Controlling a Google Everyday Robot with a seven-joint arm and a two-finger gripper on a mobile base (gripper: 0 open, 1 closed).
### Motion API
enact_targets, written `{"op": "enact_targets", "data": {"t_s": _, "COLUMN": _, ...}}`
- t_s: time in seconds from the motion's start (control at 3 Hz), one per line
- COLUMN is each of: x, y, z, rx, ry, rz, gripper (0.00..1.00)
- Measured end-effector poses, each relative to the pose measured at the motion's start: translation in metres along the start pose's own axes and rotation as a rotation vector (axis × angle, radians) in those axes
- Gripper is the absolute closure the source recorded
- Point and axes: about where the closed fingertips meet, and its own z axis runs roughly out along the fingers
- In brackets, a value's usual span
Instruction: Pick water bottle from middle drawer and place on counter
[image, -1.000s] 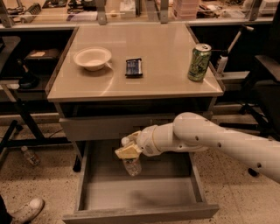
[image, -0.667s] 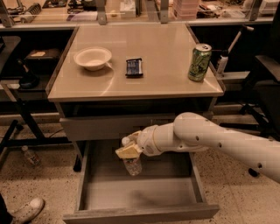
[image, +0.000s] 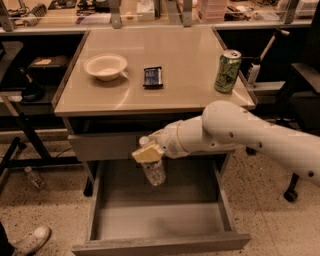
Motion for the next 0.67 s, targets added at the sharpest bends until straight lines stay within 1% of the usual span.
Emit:
{"op": "enact_targets", "data": {"t_s": 0.33, "x": -0.0599, "y": -0.0159, "z": -0.0568, "rx": 0.056, "ry": 0.007, "rz": -0.017, "gripper": 1.0}}
{"op": "enact_targets", "data": {"t_s": 0.67, "x": -0.0612, "y": -0.016, "z": -0.0576, "rx": 0.056, "ry": 0.006, "rz": -0.019, "gripper": 1.0}}
